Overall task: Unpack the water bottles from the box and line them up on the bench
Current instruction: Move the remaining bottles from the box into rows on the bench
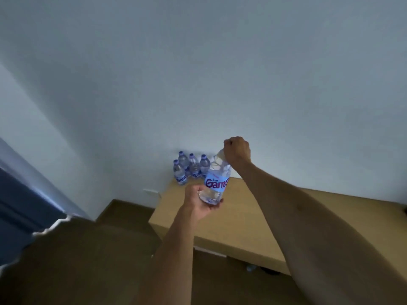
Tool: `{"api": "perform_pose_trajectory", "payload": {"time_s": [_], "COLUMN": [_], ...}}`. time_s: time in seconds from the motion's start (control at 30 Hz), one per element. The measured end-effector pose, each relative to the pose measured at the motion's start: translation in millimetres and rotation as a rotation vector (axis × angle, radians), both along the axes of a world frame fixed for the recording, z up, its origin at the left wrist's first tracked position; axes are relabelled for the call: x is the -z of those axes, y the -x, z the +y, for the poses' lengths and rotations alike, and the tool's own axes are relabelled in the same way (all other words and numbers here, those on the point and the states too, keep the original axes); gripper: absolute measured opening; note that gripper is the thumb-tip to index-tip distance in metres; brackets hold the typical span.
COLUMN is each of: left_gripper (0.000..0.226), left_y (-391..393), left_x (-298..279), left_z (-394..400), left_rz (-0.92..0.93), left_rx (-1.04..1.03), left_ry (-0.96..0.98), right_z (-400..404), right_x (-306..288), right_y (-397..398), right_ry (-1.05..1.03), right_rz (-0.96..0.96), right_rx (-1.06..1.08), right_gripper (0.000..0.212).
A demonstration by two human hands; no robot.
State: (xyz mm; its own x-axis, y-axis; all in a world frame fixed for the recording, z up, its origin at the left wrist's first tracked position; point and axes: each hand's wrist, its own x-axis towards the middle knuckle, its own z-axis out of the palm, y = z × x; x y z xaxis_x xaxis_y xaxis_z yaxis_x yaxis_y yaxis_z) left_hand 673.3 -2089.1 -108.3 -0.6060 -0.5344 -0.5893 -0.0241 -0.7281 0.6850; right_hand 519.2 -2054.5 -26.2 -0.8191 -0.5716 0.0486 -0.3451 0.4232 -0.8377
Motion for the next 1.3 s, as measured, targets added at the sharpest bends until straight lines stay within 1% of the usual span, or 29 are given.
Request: {"api": "perform_pose_trajectory", "payload": {"time_s": [0.1,0.17,0.27,0.37,0.47,0.6,0.67,0.77,0.83,0.87,0.9,0.97,1.0,1.03,1.07,1.13,1.23,1.3], "left_gripper": [0.052,0.051,0.054,0.052,0.051,0.049,0.049,0.043,0.051,0.057,0.063,0.063,0.063,0.069,0.074,0.074,0.061,0.054], "left_y": [-2,1,8,18,24,33,36,38,40,41,42,45,48,51,54,61,66,68], "left_x": [6,12,17,13,11,14,16,18,13,11,11,14,15,18,20,20,20,24], "left_z": [-36,-58,-85,-116,-153,-203,-219,-241,-259,-268,-279,-298,-306,-313,-320,-336,-363,-379], "left_rz": [0.026,-0.027,-0.086,-0.051,-0.054,0.068,0.117,0.168,0.188,0.188,0.185,0.157,0.135,0.124,0.124,0.098,0.071,0.145], "left_rx": [-0.08,-0.121,-0.079,-0.058,-0.009,-0.019,-0.045,-0.054,-0.025,-0.003,0.025,0.058,0.062,0.06,0.071,0.123,0.192,0.155], "left_ry": [-0.017,-0.009,0.007,-0.008,-0.05,-0.002,-0.025,0.007,0.069,0.096,0.103,0.063,0.013,-0.052,-0.117,-0.187,-0.176,-0.176], "right_z": [-41,-66,-106,-151,-189,-232,-251,-272,-284,-290,-294,-302,-306,-311,-316,-329,-352,-362], "right_x": [1,3,11,16,13,7,6,7,9,10,8,3,0,-3,-7,-14,-21,-23], "right_y": [-12,-11,-1,10,20,33,40,48,54,60,65,76,81,83,81,72,65,68], "right_ry": [0.032,0.052,0.108,0.149,0.18,0.212,0.161,-0.044,-0.235,-0.291,-0.314,-0.297,-0.262,-0.221,-0.178,-0.117,-0.134,-0.192], "right_rz": [0.028,0.036,0.009,-0.058,-0.083,-0.05,0.023,0.173,0.302,0.338,0.311,0.214,0.191,0.173,0.165,0.19,0.271,0.245], "right_rx": [-0.088,-0.121,-0.122,-0.111,-0.155,-0.223,-0.257,-0.287,-0.289,-0.279,-0.252,-0.204,-0.204,-0.213,-0.235,-0.266,-0.216,-0.158], "right_gripper": [0.028,0.026,0.028,0.031,0.028,0.027,0.031,0.038,0.041,0.043,0.044,0.041,0.034,0.026,0.02,0.013,0.017,0.022]}}
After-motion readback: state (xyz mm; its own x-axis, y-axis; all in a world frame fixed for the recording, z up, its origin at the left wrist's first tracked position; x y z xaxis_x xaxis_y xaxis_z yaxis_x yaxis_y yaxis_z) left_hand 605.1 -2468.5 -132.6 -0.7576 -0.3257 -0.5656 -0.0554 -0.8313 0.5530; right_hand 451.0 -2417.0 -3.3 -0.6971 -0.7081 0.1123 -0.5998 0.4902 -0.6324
